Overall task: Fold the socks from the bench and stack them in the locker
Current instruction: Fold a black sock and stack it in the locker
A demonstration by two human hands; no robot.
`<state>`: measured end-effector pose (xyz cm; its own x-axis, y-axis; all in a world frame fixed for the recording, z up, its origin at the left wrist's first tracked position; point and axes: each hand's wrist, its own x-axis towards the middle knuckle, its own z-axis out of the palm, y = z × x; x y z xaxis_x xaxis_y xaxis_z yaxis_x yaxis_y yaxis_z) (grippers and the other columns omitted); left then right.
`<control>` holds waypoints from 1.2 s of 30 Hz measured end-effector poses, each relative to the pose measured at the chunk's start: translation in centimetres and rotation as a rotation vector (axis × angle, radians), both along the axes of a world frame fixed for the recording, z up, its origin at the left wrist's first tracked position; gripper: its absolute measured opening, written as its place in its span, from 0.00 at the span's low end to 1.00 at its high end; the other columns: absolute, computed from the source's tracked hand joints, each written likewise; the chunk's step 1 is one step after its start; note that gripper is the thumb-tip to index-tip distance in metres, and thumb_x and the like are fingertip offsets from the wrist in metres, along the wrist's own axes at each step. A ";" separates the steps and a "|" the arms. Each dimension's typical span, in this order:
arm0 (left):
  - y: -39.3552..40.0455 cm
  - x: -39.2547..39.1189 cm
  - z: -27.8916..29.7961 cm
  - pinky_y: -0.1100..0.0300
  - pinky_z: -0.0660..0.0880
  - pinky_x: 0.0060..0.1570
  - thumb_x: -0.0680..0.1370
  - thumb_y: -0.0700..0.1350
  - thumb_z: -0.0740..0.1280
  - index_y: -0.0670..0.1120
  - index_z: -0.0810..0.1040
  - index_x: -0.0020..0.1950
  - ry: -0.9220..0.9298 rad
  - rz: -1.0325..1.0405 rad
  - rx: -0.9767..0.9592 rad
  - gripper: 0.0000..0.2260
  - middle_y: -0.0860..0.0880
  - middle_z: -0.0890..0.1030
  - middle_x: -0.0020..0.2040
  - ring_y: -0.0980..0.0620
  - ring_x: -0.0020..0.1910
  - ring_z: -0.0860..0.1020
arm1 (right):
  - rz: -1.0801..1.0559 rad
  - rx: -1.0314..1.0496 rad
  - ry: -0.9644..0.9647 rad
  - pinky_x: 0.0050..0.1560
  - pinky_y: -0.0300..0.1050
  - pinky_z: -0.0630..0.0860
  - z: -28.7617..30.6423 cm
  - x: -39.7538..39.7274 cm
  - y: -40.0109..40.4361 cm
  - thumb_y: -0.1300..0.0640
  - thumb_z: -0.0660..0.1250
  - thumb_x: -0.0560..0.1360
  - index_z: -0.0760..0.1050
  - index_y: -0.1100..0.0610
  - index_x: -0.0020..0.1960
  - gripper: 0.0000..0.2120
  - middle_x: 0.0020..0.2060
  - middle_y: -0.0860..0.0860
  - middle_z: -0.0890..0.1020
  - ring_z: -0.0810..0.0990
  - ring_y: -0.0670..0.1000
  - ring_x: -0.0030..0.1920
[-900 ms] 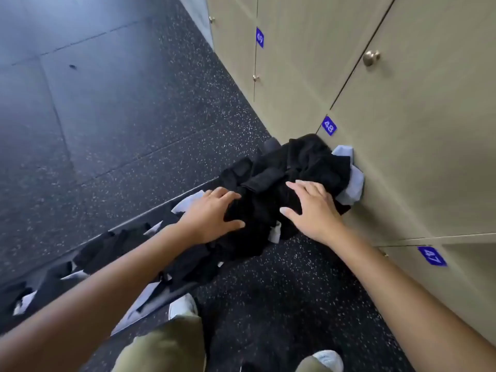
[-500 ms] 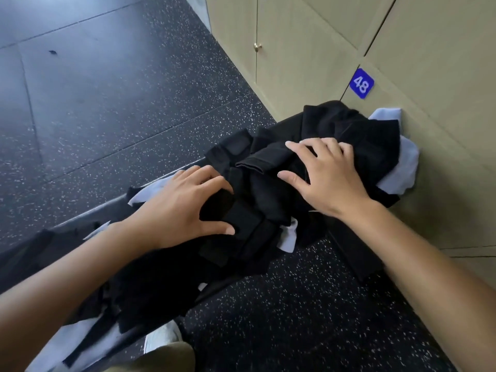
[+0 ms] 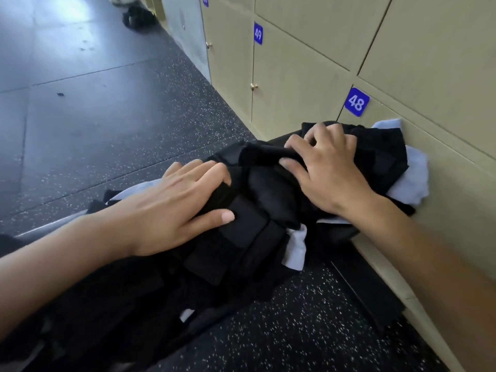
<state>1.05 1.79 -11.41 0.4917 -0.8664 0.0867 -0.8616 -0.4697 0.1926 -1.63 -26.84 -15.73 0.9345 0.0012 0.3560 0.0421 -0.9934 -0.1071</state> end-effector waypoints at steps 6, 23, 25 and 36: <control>0.6 -0.1 1.3 0.54 0.64 0.56 0.85 0.60 0.49 0.53 0.59 0.50 0.065 0.030 -0.029 0.11 0.54 0.72 0.45 0.51 0.48 0.70 | -0.053 0.058 -0.051 0.58 0.53 0.60 2.8 -0.7 0.2 0.43 0.55 0.84 0.73 0.54 0.59 0.17 0.48 0.51 0.70 0.69 0.57 0.54; -1.2 -4.1 10.5 0.51 0.65 0.54 0.86 0.50 0.56 0.44 0.63 0.56 0.057 0.169 -0.484 0.09 0.45 0.75 0.41 0.41 0.42 0.74 | -0.281 0.439 -0.215 0.67 0.56 0.61 14.5 -15.8 1.8 0.40 0.53 0.84 0.72 0.57 0.64 0.23 0.58 0.53 0.78 0.72 0.57 0.64; -1.9 -4.4 10.8 0.49 0.65 0.54 0.86 0.49 0.57 0.42 0.63 0.57 0.144 0.274 -0.531 0.10 0.42 0.76 0.45 0.39 0.45 0.74 | -0.310 0.575 -0.240 0.72 0.63 0.63 14.1 -17.3 1.6 0.27 0.49 0.78 0.71 0.56 0.70 0.38 0.63 0.53 0.78 0.74 0.56 0.67; -2.6 -5.5 9.9 0.39 0.71 0.62 0.86 0.54 0.57 0.46 0.61 0.52 0.420 0.619 -0.663 0.12 0.42 0.75 0.55 0.35 0.60 0.74 | -0.326 0.612 -0.250 0.71 0.66 0.62 10.5 -22.9 1.0 0.34 0.49 0.80 0.72 0.58 0.69 0.33 0.64 0.53 0.78 0.73 0.58 0.67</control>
<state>-4.47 -0.78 -1.54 0.9419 -0.2865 0.1753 -0.3030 -0.4999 0.8113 -24.58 -25.84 -5.27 0.7443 -0.5301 0.4061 -0.1495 -0.7250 -0.6724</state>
